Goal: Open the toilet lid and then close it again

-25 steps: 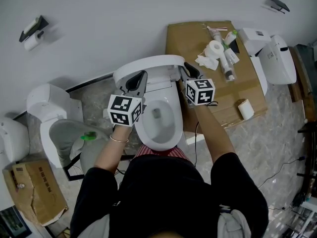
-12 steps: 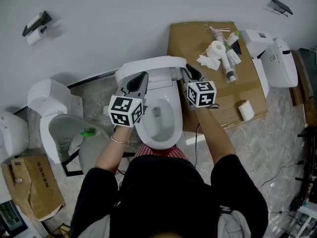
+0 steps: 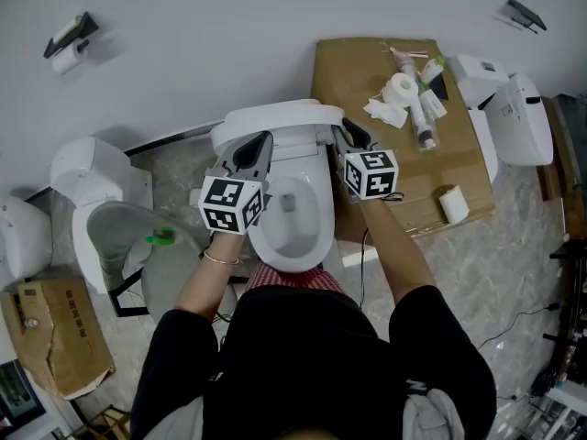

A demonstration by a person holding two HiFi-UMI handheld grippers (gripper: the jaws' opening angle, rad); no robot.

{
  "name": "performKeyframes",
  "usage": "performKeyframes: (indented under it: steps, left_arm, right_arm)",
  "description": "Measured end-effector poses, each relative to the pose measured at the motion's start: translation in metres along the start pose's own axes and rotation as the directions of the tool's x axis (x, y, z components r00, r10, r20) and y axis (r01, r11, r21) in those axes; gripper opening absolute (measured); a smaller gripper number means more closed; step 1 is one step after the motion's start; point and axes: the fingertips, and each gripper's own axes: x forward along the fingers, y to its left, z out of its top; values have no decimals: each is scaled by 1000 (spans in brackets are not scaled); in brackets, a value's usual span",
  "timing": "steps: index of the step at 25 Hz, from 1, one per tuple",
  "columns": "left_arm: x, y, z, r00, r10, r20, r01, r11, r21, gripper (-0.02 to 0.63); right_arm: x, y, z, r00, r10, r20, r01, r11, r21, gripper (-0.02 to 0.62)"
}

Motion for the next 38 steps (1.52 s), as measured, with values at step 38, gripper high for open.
performKeyframes:
  steps: [38]
  left_arm:
    - [-20, -35, -23, 998, 60, 16, -59, 998, -15, 5]
  right_arm:
    - [-29, 14, -27, 996, 77, -38, -79, 996, -43, 100]
